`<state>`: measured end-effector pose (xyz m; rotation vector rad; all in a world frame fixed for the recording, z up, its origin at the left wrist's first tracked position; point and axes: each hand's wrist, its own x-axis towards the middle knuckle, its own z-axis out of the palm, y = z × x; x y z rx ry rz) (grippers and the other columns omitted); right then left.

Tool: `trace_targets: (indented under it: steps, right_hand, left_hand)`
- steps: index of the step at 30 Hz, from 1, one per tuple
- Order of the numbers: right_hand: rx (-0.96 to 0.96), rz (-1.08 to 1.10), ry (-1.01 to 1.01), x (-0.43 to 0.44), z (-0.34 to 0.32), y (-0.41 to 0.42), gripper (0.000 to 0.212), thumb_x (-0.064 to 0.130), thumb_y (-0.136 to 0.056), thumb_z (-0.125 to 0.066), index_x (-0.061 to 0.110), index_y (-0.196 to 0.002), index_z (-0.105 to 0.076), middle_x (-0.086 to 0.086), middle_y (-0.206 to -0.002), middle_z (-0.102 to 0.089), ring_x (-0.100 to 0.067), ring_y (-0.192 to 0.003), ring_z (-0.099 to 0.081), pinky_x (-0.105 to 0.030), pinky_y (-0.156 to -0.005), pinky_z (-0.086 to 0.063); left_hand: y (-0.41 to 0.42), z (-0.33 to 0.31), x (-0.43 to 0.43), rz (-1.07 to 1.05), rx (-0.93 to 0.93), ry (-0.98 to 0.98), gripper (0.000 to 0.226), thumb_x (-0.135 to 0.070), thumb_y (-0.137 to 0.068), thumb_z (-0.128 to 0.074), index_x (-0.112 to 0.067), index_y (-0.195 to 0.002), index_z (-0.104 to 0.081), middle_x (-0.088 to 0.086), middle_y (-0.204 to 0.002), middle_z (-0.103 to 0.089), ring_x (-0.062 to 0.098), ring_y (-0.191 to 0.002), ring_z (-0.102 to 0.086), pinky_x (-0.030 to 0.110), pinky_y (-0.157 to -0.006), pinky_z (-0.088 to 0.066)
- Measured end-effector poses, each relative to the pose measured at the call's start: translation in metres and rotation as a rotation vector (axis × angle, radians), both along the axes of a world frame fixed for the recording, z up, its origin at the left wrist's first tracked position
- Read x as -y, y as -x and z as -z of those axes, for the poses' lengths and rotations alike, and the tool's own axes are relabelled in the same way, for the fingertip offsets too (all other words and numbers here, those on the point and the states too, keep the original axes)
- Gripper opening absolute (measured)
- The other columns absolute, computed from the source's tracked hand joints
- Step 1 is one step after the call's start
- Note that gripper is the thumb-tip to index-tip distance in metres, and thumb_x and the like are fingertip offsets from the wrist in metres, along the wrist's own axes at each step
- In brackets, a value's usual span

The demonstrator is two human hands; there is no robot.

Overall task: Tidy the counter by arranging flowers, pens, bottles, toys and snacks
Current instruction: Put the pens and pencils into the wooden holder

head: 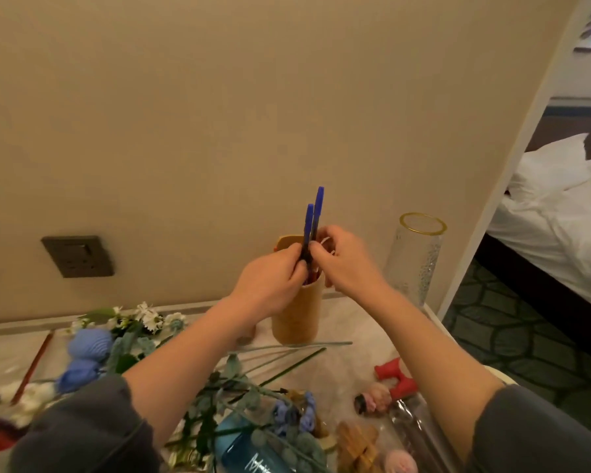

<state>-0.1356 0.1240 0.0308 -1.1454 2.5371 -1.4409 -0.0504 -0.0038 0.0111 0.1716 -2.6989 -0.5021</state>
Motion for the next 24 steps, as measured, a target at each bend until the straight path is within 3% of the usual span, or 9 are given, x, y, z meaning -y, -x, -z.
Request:
trace_targets:
  steps: [5,8,11,16,20,22,24]
  right_hand:
    - [-0.052,-0.004,-0.109,0.018,0.008,0.006,0.015,0.027,-0.093,-0.056,0.016,-0.099,-0.064,-0.003,-0.079,-0.068,-0.021,-0.067,-0.065,-0.048,-0.065,-0.056]
    - [-0.082,-0.008,-0.154,0.023,0.022,0.011,0.008,0.029,-0.094,-0.055,0.025,-0.095,-0.061,0.003,-0.076,-0.067,-0.016,-0.065,-0.064,-0.042,-0.061,-0.056]
    - [-0.12,0.001,-0.157,0.025,0.026,0.017,0.003,0.032,-0.093,-0.056,0.034,-0.091,-0.058,0.011,-0.074,-0.065,-0.007,-0.067,-0.063,-0.033,-0.06,-0.052]
    - [-0.116,0.02,-0.196,0.025,0.029,0.027,0.008,0.034,-0.087,-0.061,0.029,-0.085,-0.066,0.009,-0.076,-0.068,-0.01,-0.071,-0.065,-0.04,-0.069,-0.058]
    - [-0.079,0.07,-0.102,0.02,0.038,0.026,0.022,0.034,-0.078,-0.069,0.025,-0.098,-0.073,0.008,-0.088,-0.073,-0.005,-0.079,-0.066,-0.029,-0.075,-0.058]
    - [-0.063,0.123,-0.02,0.016,0.041,0.024,0.023,0.032,-0.077,-0.068,0.028,-0.099,-0.071,0.013,-0.085,-0.07,-0.003,-0.079,-0.065,-0.03,-0.075,-0.057]
    - [-0.072,0.176,0.027,0.011,0.045,0.023,0.024,0.032,-0.078,-0.065,0.032,-0.102,-0.065,0.015,-0.081,-0.064,-0.006,-0.079,-0.062,-0.033,-0.071,-0.054]
  left_hand:
    - [0.009,0.009,0.023,-0.07,0.05,0.046,0.018,-0.04,-0.099,-0.037,-0.028,-0.089,-0.046,-0.009,-0.079,-0.057,0.016,-0.07,-0.057,0.031,-0.05,-0.036]
    - [0.014,0.018,0.027,-0.09,0.038,-0.005,0.017,-0.039,-0.099,-0.039,-0.029,-0.088,-0.048,-0.011,-0.075,-0.055,0.011,-0.066,-0.054,0.027,-0.048,-0.035]
    - [0.02,0.019,0.028,-0.104,0.017,-0.017,0.018,-0.039,-0.098,-0.041,-0.028,-0.092,-0.053,-0.009,-0.079,-0.059,0.011,-0.069,-0.058,0.033,-0.054,-0.048]
    - [0.021,0.024,0.028,-0.104,0.045,-0.033,0.016,-0.042,-0.096,-0.045,-0.034,-0.09,-0.057,-0.012,-0.081,-0.059,0.009,-0.073,-0.058,0.029,-0.056,-0.047]
    - [0.014,0.032,0.03,-0.143,0.051,-0.044,0.026,-0.045,-0.093,-0.051,-0.035,-0.115,-0.061,-0.015,-0.099,-0.059,0.007,-0.084,-0.057,0.026,-0.06,-0.046]
    - [0.008,0.033,0.031,-0.173,0.035,-0.07,0.03,-0.045,-0.092,-0.054,-0.036,-0.12,-0.059,-0.017,-0.097,-0.055,0.003,-0.079,-0.054,0.022,-0.056,-0.043]
    - [0.002,0.036,0.032,-0.218,0.006,-0.087,0.033,-0.045,-0.091,-0.057,-0.036,-0.122,-0.056,-0.016,-0.099,-0.054,0.003,-0.081,-0.056,0.026,-0.062,-0.05]
